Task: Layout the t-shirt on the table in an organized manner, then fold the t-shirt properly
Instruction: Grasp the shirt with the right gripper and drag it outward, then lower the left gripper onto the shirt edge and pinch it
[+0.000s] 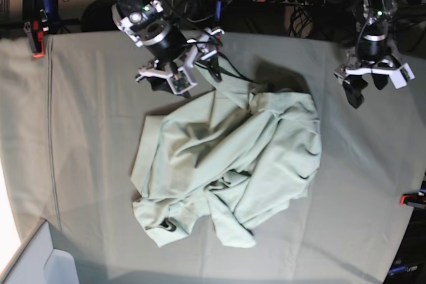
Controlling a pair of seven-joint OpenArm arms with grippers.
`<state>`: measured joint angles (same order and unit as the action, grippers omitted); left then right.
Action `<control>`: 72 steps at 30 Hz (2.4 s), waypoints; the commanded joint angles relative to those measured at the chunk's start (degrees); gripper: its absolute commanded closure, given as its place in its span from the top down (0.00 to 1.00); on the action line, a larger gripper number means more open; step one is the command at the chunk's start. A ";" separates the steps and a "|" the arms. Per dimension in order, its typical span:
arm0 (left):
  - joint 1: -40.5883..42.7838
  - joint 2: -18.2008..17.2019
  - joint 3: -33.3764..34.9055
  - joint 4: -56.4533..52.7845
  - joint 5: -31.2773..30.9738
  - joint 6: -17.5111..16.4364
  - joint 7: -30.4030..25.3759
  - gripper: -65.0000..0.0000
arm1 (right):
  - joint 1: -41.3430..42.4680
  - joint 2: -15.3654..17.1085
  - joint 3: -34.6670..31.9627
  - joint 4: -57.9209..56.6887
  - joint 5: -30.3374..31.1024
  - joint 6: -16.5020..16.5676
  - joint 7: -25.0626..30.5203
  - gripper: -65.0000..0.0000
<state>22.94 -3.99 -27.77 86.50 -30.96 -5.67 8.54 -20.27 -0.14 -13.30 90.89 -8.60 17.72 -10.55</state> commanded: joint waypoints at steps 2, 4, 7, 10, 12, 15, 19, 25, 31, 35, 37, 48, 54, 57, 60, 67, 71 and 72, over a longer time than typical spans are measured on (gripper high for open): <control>-0.57 -0.45 -1.11 -0.74 -0.12 -0.26 -1.19 0.77 | 2.56 -0.25 0.07 -0.03 0.64 0.53 1.45 0.66; -0.65 -0.54 -2.16 -1.97 -0.12 -0.26 -1.19 0.77 | 3.96 0.01 0.07 -1.27 0.64 0.53 1.45 0.66; -0.65 -0.54 -3.31 -3.11 -0.12 -0.26 -1.19 0.77 | 5.63 0.89 0.60 -3.64 0.64 0.53 1.45 0.66; -0.65 -0.54 -3.48 -3.20 -0.12 -0.26 -1.19 0.77 | 7.48 0.89 1.92 -7.51 0.64 0.53 1.45 0.66; -0.65 -0.54 -3.48 -3.20 -0.12 -0.26 -1.19 0.77 | 8.54 0.89 2.62 -10.14 0.64 0.53 1.45 0.66; -0.65 -0.54 -3.48 -3.20 -0.12 -0.26 -1.19 0.77 | 8.89 0.80 4.11 -12.61 0.64 0.53 1.45 0.66; -0.83 -0.54 -3.13 -3.20 -0.12 -0.26 -1.19 0.77 | 10.03 0.63 3.76 -13.75 0.73 0.53 1.45 0.66; -1.88 -0.36 -3.04 -3.11 -0.03 -0.26 -1.19 0.77 | 13.28 -1.04 3.94 -18.76 0.73 0.53 1.45 0.66; -1.71 -0.54 -3.22 -3.11 -0.03 -0.26 -1.19 0.77 | 15.74 -1.04 3.76 -22.28 0.82 0.53 1.45 0.66; -1.62 -0.54 -3.13 -3.11 -0.03 -0.26 -1.19 0.77 | 16.62 -1.13 3.76 -22.10 0.82 0.53 1.45 0.51; -1.62 -0.54 -3.04 -3.11 -0.03 -0.26 -1.19 0.77 | 16.98 -2.10 3.94 -22.28 0.82 0.53 1.45 0.37; -1.97 -0.45 -2.96 -3.03 -0.03 -0.26 -1.11 0.77 | 14.16 -2.45 11.67 -15.95 0.82 0.53 1.62 0.00; -2.68 -0.45 -0.23 -3.11 -0.03 -0.26 -1.11 0.77 | 12.93 -2.28 18.71 -8.91 0.82 0.53 1.53 0.00; -2.68 -0.45 0.30 -3.11 -0.03 -0.26 -1.11 0.77 | 11.88 -2.10 22.40 -5.75 0.82 0.53 1.53 0.00; -2.76 -0.19 0.30 -3.11 -0.03 -0.26 -1.11 0.77 | 12.05 -0.43 25.56 -4.96 0.82 0.53 1.53 0.00; -2.59 -0.10 2.67 -3.11 -0.03 -0.26 -1.11 0.77 | 15.04 0.54 37.52 -4.96 0.82 0.53 1.53 0.00; -2.59 -0.01 6.01 -3.11 -0.03 -0.26 -1.11 0.77 | 16.54 0.45 43.59 -4.78 0.82 0.61 1.53 0.00; -2.76 -0.01 6.89 -3.20 -0.03 -0.26 -1.19 0.77 | 16.45 0.36 44.20 -4.78 0.82 0.61 1.53 0.00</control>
<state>20.43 -3.38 -20.64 82.48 -30.87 -5.67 8.80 -4.45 -0.08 31.03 85.03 -8.19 17.69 -10.44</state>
